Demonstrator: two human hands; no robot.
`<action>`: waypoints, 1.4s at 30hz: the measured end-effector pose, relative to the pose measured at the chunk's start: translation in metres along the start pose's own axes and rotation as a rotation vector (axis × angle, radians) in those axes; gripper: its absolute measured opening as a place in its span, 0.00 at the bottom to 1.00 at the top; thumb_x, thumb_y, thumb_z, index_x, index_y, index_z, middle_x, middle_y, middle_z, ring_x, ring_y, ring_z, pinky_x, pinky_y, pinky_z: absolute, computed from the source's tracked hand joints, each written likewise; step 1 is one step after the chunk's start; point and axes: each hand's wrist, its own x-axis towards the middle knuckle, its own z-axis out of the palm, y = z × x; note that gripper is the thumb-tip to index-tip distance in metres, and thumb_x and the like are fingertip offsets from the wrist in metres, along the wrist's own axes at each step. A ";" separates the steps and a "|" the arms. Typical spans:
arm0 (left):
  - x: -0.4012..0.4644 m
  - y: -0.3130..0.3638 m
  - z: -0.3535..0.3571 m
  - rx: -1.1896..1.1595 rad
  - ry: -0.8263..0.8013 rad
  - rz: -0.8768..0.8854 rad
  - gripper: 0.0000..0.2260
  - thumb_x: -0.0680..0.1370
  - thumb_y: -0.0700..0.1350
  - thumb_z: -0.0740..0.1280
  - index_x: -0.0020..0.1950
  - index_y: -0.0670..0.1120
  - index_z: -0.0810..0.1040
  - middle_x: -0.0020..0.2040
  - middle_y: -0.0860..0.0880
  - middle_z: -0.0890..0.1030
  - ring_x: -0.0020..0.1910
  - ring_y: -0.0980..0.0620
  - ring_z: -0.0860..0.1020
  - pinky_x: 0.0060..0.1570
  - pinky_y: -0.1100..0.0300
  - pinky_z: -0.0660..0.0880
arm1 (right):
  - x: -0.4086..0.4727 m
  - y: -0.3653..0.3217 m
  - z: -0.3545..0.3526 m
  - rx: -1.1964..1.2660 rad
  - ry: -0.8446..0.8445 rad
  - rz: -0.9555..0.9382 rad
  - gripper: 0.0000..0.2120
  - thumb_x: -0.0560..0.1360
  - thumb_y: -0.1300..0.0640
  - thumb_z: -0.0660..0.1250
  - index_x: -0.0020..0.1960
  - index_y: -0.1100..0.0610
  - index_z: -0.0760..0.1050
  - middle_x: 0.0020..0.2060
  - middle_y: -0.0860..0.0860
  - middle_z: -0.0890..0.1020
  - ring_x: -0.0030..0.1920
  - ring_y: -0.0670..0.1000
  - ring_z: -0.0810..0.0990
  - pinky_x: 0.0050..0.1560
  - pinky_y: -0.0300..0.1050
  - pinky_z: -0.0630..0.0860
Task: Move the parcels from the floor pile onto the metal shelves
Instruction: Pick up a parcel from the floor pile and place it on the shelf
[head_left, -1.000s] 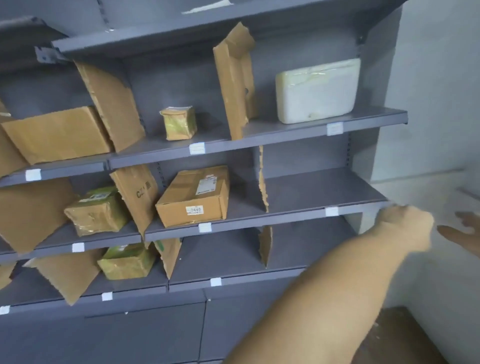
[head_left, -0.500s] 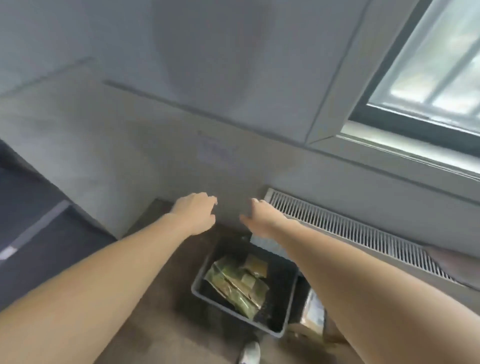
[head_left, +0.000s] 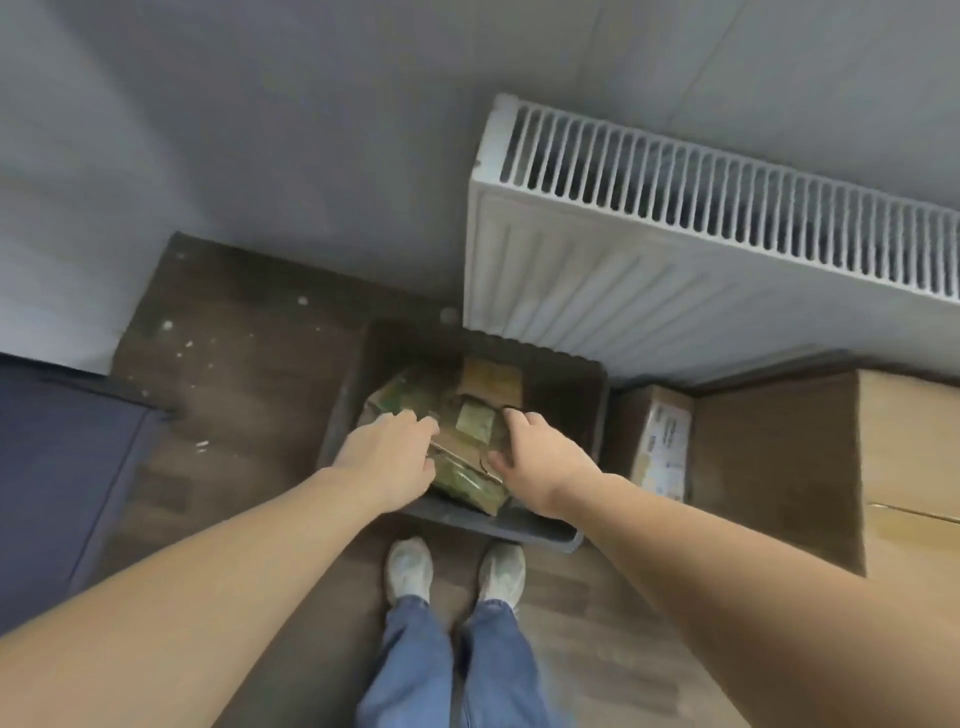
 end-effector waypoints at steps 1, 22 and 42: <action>0.018 -0.009 0.020 0.008 -0.018 -0.002 0.17 0.80 0.49 0.59 0.69 0.50 0.70 0.63 0.48 0.74 0.62 0.46 0.73 0.55 0.49 0.75 | 0.017 0.010 0.021 -0.001 -0.029 0.009 0.27 0.82 0.46 0.57 0.76 0.57 0.57 0.70 0.57 0.67 0.66 0.61 0.71 0.62 0.55 0.72; 0.218 -0.081 0.237 0.459 -0.053 -0.011 0.47 0.77 0.47 0.67 0.78 0.48 0.31 0.79 0.42 0.36 0.78 0.39 0.38 0.77 0.43 0.44 | 0.212 0.080 0.246 -0.129 0.118 -0.143 0.43 0.76 0.41 0.64 0.80 0.55 0.43 0.79 0.58 0.48 0.78 0.61 0.49 0.75 0.63 0.52; 0.270 -0.082 0.191 0.452 -0.007 0.128 0.24 0.83 0.57 0.56 0.79 0.59 0.56 0.72 0.46 0.71 0.68 0.41 0.69 0.66 0.47 0.68 | 0.215 0.069 0.258 -0.332 0.288 -0.017 0.62 0.69 0.39 0.72 0.76 0.59 0.26 0.76 0.64 0.35 0.77 0.66 0.36 0.75 0.65 0.41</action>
